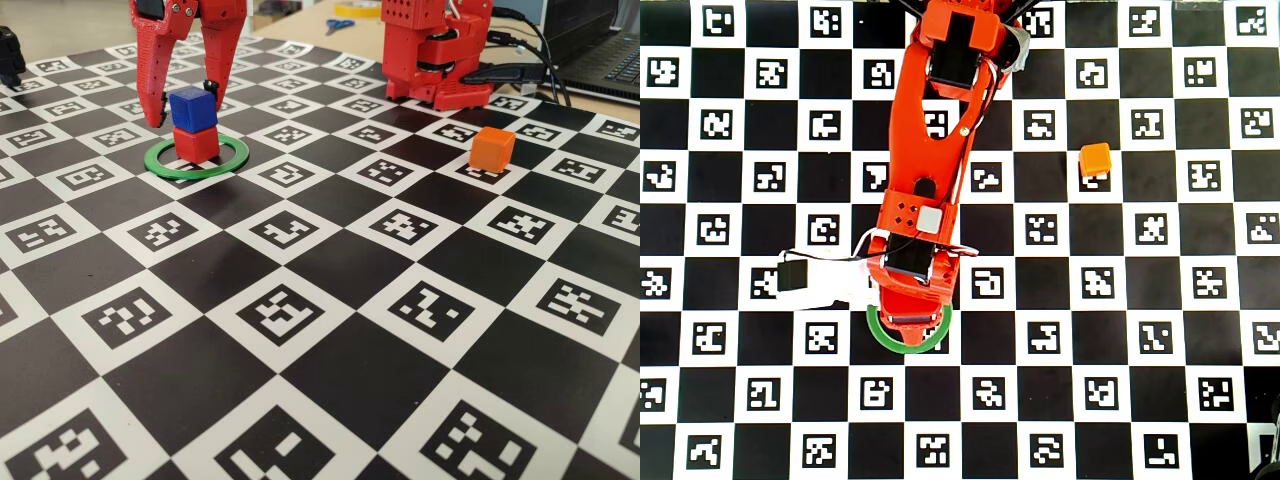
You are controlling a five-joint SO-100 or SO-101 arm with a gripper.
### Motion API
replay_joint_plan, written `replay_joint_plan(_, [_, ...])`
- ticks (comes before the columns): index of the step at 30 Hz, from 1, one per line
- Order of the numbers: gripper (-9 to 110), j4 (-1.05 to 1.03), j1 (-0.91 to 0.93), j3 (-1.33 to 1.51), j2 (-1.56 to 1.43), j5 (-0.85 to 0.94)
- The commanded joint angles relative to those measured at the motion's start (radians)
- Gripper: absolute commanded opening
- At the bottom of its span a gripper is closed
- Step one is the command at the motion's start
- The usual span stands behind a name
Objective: Grab the red cube then put it in the green circle then put the blue cube on top and finally the orange cube on top
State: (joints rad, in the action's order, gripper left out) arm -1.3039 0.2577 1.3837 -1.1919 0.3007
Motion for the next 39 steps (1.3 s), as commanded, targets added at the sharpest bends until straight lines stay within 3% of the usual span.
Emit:
replay_joint_plan(1, [43, 0.012, 0.0, 0.009, -0.086, -0.003])
replay_joint_plan(25, [48, -0.121, -0.049, -0.067, -0.305, -0.026])
replay_joint_plan(35, [47, -0.244, -0.152, -0.009, -0.577, 0.061])
replay_joint_plan(39, [46, -0.29, -0.19, 0.018, -0.664, 0.018])
